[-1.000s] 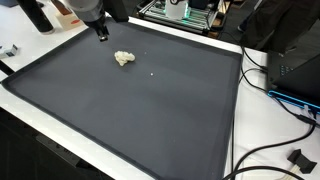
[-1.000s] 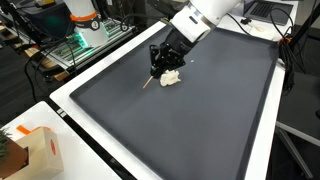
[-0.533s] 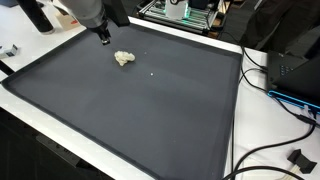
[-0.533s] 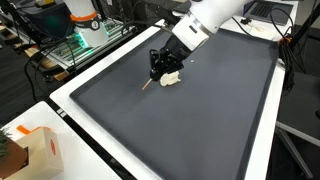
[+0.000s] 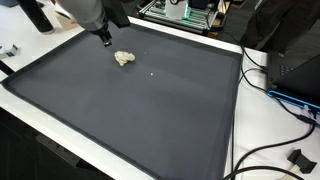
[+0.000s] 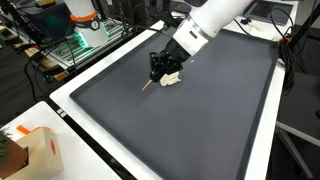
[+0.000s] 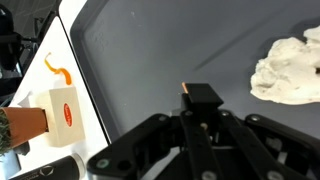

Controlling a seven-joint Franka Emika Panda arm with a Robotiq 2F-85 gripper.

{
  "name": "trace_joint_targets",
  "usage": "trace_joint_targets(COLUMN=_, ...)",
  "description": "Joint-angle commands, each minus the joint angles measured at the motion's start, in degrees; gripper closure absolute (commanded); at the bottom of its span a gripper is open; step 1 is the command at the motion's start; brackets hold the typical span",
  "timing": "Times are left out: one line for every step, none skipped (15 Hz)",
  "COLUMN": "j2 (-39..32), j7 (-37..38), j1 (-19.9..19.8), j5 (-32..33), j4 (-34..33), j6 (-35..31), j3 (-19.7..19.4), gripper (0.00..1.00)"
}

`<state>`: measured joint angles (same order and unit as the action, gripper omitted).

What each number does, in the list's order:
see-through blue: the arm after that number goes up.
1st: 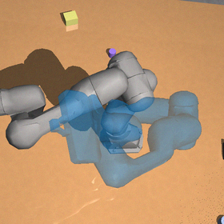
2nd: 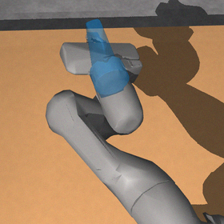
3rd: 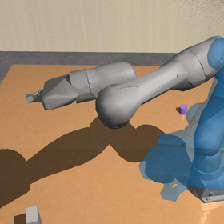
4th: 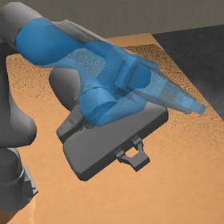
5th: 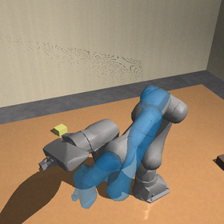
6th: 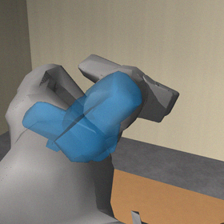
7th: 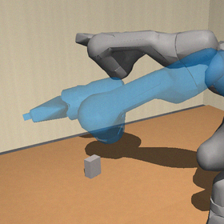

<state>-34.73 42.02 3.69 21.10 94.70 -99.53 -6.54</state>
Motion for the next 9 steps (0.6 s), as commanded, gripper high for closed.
trace_joint_targets(j2=-0.3, j7=-4.07, j1=-0.78, j5=-2.53, j4=-0.76, j6=0.54, j3=0.13, gripper=0.97)
trace_joint_targets(j2=-0.12, j7=-5.34, j1=-0.99, j5=-3.0, j4=-0.68, j6=0.33, j3=0.25, gripper=0.97)
trace_joint_targets(j2=0.12, j7=-6.75, j1=-1.16, j5=-3.48, j4=-0.58, j6=0.07, j3=0.32, gripper=0.97)
trace_joint_targets(j2=0.33, j7=-8.09, j1=-1.3, j5=-3.99, j4=-0.5, j6=-0.12, j3=0.35, gripper=0.97)
trace_joint_targets(j2=0.54, j7=-9.31, j1=-1.33, j5=-4.35, j4=-0.43, j6=-0.28, j3=0.29, gripper=0.97)
trace_joint_targets(j2=0.71, j7=-10.37, j1=-1.36, j5=-4.67, j4=-0.41, j6=-0.35, j3=0.22, gripper=0.97)
trace_joint_targets(j2=0.99, j7=-11.62, j1=-1.45, j5=-5.01, j4=-0.34, j6=-0.56, j3=0.22, gripper=0.97)
trace_joint_targets(j2=1.34, j7=-12.84, j1=-1.54, j5=-5.3, j4=-0.2, j6=-0.9, j3=0.22, gripper=0.97)
trace_joint_targets(j2=1.71, j7=-14.21, j1=-1.7, j5=-5.72, j4=-0.08, j6=-1.27, j3=0.27, gripper=0.97)
